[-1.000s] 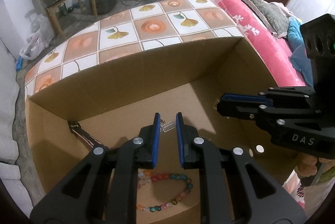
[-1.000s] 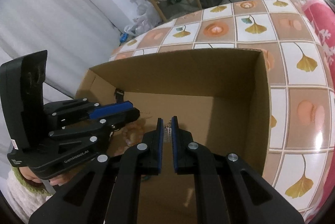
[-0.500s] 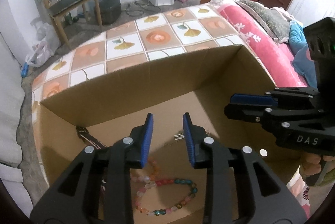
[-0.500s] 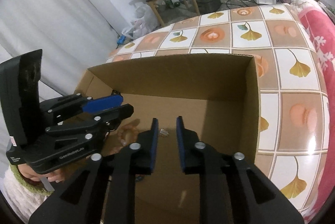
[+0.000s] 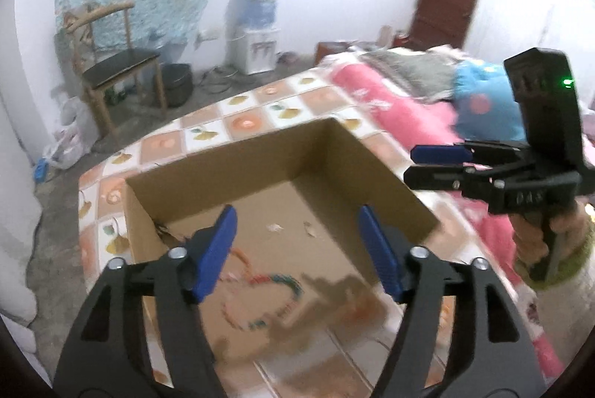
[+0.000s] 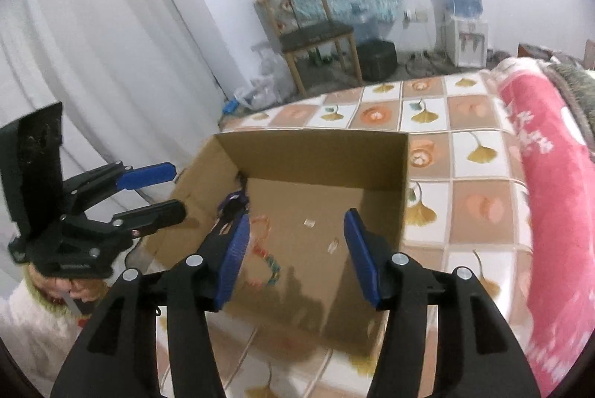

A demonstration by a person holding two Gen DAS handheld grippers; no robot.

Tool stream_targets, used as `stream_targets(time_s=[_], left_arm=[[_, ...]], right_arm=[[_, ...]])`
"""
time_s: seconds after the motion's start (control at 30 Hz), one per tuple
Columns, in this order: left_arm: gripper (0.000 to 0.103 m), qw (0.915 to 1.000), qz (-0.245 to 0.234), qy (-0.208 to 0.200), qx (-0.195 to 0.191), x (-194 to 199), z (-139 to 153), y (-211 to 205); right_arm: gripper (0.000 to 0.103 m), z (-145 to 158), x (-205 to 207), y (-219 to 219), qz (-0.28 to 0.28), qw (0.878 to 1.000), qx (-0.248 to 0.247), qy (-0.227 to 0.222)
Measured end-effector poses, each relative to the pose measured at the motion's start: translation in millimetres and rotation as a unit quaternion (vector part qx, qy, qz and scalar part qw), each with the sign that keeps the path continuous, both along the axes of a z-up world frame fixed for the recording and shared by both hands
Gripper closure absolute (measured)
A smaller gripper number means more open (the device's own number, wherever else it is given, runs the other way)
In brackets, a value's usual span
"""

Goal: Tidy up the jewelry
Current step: 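Open both grippers to release the gold charm inside the box, then withdraw both tools from the box back over the table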

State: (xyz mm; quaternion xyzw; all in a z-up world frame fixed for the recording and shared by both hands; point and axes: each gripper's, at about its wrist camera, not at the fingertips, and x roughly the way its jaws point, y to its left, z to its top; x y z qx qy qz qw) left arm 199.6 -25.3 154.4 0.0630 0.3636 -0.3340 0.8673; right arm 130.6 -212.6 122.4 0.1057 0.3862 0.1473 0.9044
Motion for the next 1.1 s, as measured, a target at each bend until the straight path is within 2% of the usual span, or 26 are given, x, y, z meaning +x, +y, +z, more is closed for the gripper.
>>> stream_targets(time_s=[0.1, 0.2, 0.33, 0.43, 0.57, 0.67, 0.9, 1.1], left_arm=[[0.029, 0.9998, -0.012, -0.007, -0.013, -41.9, -5.6, 13.2], [0.026, 0.9998, -0.005, -0.01, -0.019, -73.6, -21.7, 24.2], [0.026, 0.9995, 0.012, 0.026, -0.014, -105.9, -66.0, 30.8], [0.026, 0.9993, 0.028, 0.02, 0.015, -124.7, -95.3, 28.1], [0.026, 0.9985, 0.022, 0.023, 0.044, -143.1, -125.8, 16.2], [0.026, 0.9981, 0.011, 0.028, 0.054, -155.9, -143.9, 4.3], [0.026, 0.9983, 0.011, 0.007, 0.057, -166.3, -153.9, -8.3], [0.026, 0.998, 0.005, -0.01, 0.063, -170.0, -155.9, -11.7]], right_arm=[[0.048, -1.2, -47.6, -3.8, -0.009, 1.0, -0.009, -0.009], [0.048, -13.3, -87.8, -5.9, -0.029, 0.999, -0.021, -0.008], [0.048, -46.2, -132.2, -8.1, -0.068, 0.997, -0.033, 0.017], [0.048, -76.5, -152.9, -10.1, -0.09, 0.995, -0.003, 0.049], [0.048, -113.4, -167.9, -1.2, -0.102, 0.99, 0.041, 0.091], [0.048, -127.4, -171.1, 12.9, -0.105, 0.989, 0.025, 0.098], [0.048, -128.3, -166.2, 40.5, -0.084, 0.993, -0.007, 0.079], [0.048, -133.9, -162.7, 41.3, -0.084, 0.993, -0.018, 0.084]])
